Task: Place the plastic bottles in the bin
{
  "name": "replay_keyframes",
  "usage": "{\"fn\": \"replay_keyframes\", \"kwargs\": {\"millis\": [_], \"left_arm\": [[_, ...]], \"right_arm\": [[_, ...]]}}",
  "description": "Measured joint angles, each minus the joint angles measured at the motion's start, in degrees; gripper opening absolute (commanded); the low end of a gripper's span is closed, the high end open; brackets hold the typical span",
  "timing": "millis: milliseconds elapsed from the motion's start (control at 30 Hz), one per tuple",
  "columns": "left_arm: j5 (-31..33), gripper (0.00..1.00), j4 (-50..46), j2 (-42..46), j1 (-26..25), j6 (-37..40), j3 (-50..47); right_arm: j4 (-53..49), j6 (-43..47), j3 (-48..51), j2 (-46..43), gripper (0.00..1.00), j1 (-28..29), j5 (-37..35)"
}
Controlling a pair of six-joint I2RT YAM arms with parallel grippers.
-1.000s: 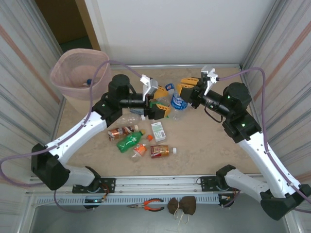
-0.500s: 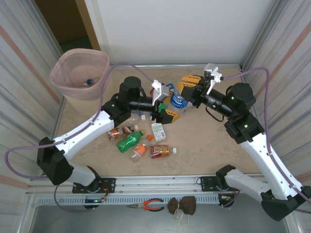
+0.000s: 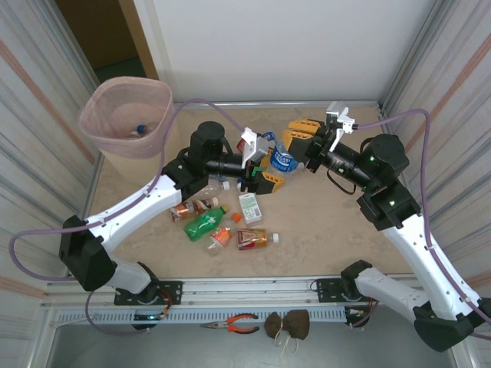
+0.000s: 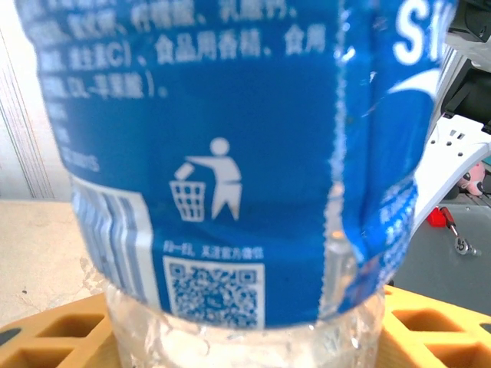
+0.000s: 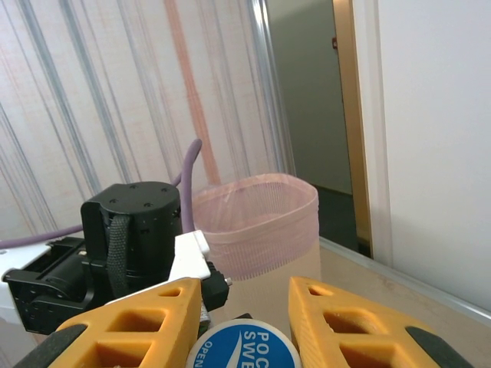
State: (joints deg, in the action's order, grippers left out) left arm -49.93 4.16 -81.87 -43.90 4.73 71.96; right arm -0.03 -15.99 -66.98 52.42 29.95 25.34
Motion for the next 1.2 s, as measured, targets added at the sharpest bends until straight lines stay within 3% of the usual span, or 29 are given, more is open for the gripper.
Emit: {"fn": "replay_keyframes", "kwargs": {"millis": [133,167,300,433,733,1200], "left_arm": [[0.0,0.58,0.0,0.0,0.0,0.0,0.0],[0.0,0.58,0.0,0.0,0.0,0.0,0.0],[0.0,0.57,0.0,0.0,0.0,0.0,0.0],[0.4,0.57,0.0,0.0,0.0,0.1,0.0],[4.3,0.58,-1.9,2.1,0.7,1.7,0.0],[19.5,0.57,-9.8,12.5,10.7,0.6,0.3]], "right_arm": [[0.0,0.0,0.0,0.0,0.08,0.1,-0.2],[-0.1,0.1,0.0,-0.1,0.13,0.1,-0.2],[-0.4,0.2,0.0,-0.2,0.47,0.2,-0.5],[-1.5,0.8,0.0,-1.0,0.62,0.9,-1.7],[-4.8,3.4,0.0,-5.1,0.66,1.7,-5.9],[-5.9,5.2,0.0,-7.5,0.67,1.7,-9.0]]}}
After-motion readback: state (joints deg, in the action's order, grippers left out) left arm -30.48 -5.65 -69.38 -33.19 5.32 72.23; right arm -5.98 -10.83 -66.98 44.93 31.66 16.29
